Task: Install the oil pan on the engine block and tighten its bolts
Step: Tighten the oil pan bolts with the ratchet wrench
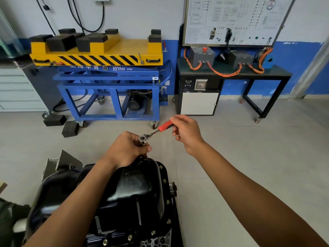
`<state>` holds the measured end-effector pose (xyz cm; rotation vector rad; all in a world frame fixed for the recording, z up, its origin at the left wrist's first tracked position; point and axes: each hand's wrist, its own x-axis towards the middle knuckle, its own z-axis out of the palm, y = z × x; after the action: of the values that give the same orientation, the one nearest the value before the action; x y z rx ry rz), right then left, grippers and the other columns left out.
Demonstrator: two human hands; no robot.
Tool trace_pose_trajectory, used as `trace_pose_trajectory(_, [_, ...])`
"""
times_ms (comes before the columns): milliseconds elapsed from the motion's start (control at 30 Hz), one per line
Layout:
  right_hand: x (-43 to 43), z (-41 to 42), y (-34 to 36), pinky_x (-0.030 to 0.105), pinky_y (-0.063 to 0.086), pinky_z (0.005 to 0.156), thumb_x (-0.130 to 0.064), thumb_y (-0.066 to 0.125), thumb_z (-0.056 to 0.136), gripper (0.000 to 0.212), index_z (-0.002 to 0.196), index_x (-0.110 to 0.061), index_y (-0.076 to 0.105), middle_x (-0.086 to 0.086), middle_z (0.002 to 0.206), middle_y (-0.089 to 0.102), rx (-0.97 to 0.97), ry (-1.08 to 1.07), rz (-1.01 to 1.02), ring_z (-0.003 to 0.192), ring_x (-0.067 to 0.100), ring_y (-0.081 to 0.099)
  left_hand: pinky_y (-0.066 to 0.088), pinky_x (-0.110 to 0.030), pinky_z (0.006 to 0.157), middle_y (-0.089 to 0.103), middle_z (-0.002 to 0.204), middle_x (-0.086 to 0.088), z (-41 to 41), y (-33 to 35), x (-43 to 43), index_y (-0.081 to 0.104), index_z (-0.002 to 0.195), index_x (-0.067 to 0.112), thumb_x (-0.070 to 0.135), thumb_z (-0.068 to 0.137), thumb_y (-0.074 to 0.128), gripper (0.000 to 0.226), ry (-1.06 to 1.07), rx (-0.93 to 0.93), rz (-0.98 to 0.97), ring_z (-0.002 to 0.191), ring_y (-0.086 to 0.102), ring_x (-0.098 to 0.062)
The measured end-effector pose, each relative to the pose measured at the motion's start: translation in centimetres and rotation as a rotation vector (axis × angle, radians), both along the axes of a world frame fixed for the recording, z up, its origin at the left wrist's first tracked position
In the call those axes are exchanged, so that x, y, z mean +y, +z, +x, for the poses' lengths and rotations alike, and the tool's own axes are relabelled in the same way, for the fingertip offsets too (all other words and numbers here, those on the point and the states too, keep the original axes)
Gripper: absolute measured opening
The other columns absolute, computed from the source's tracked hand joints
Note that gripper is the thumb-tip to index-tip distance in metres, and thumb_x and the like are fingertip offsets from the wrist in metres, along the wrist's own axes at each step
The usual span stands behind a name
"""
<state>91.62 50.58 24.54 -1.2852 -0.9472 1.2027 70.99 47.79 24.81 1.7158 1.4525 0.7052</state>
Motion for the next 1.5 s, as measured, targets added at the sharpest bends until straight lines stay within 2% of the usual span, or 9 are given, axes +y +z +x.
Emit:
trace_pose_trajectory(167, [-4.7,1.9,-1.3,0.024,0.039,0.046,-0.019,0.068,0.092,0.016,0.107,-0.021,0.062,-0.004,0.058,0.058,-0.054,-0.016,0.064,0.049,0.012,0.051,0.046,-0.026,0.068,0.071,0.07,-0.006,0.0,0.0,-0.1,0.08,0.076,0.014,0.019,0.074,0.089,0.01,-0.022,-0.007,-0.009,0.063,0.054,-0.01])
trace_pose_trajectory(300, [-6.4,2.3,-1.7,0.018,0.044,0.05,-0.022,0.07,0.091,0.021,0.11,-0.025,0.06,-0.004,0.062,0.061,-0.116,0.008,0.112,0.053,0.012,0.054,0.047,-0.021,0.066,0.075,0.071,-0.005,0.0,0.2,-0.2,0.08,0.075,0.017,0.02,0.075,0.088,0.008,-0.034,0.015,0.009,0.06,0.058,-0.005])
trace_pose_trajectory(433, [-6.5,2.0,-2.1,0.018,0.043,0.049,-0.03,0.068,0.093,0.011,0.098,-0.022,0.062,-0.001,0.06,0.06,-0.107,-0.066,0.171,0.052,0.013,0.053,0.046,-0.013,0.061,0.074,0.067,0.0,0.0,0.2,-0.4,0.08,0.075,0.018,0.016,0.077,0.087,0.007,-0.024,0.01,0.03,0.058,0.057,-0.003])
trace_pose_trajectory(767, [-7.2,1.2,-2.4,0.026,0.045,0.05,-0.034,0.067,0.094,0.032,0.073,-0.019,0.049,-0.001,0.051,0.051,-0.065,-0.134,0.193,0.046,0.015,0.048,0.046,-0.015,0.06,0.069,0.062,0.006,-0.2,0.0,-0.5,0.075,0.067,0.025,0.013,0.076,0.087,0.018,-0.016,0.002,0.078,0.057,0.052,-0.003])
trace_pose_trajectory(1000, [-6.4,1.3,-1.0,0.021,0.044,0.051,-0.023,0.066,0.095,0.012,0.091,-0.014,0.059,-0.002,0.055,0.058,-0.089,-0.067,0.237,0.05,0.015,0.053,0.055,-0.036,0.07,0.074,0.07,-0.013,-0.2,-0.1,-0.1,0.072,0.077,0.001,0.003,0.083,0.079,0.009,-0.031,-0.061,0.078,0.063,0.068,-0.019])
trace_pose_trajectory(1100, [-6.0,1.8,0.5,0.019,0.044,0.052,-0.022,0.065,0.096,0.009,0.099,-0.014,0.067,-0.002,0.056,0.058,-0.094,-0.085,0.283,0.052,0.014,0.055,0.055,-0.032,0.067,0.073,0.069,-0.013,0.4,0.3,-0.4,0.072,0.078,0.003,0.004,0.083,0.079,0.009,-0.05,-0.08,0.11,0.065,0.069,-0.02])
trace_pose_trajectory(1200, [-6.7,2.4,0.8,0.018,0.044,0.05,-0.018,0.063,0.097,0.009,0.098,-0.016,0.072,-0.001,0.058,0.057,-0.063,-0.111,0.313,0.052,0.014,0.056,0.05,-0.021,0.064,0.071,0.068,-0.007,1.3,0.7,-1.0,0.073,0.075,0.012,0.01,0.081,0.082,0.011,-0.125,0.019,0.179,0.06,0.062,-0.011])
trace_pose_trajectory(1333, [-8.2,2.9,-0.3,0.019,0.046,0.05,-0.015,0.062,0.097,0.01,0.094,-0.019,0.071,0.002,0.061,0.056,-0.048,-0.14,0.272,0.054,0.015,0.057,0.047,-0.034,0.063,0.062,0.063,-0.004,2.3,1.0,-1.7,0.071,0.073,0.02,0.016,0.08,0.082,0.014,-0.166,0.202,0.281,0.057,0.05,-0.013])
trace_pose_trajectory(1500, [-9.5,3.1,-0.9,0.019,0.045,0.049,-0.014,0.061,0.098,0.011,0.093,-0.017,0.07,0.001,0.06,0.056,-0.012,-0.161,0.227,0.053,0.013,0.056,0.048,-0.036,0.063,0.061,0.062,0.003,2.6,0.8,-2.2,0.069,0.075,0.027,0.018,0.082,0.08,0.016,-0.146,0.238,0.302,0.058,0.052,-0.011])
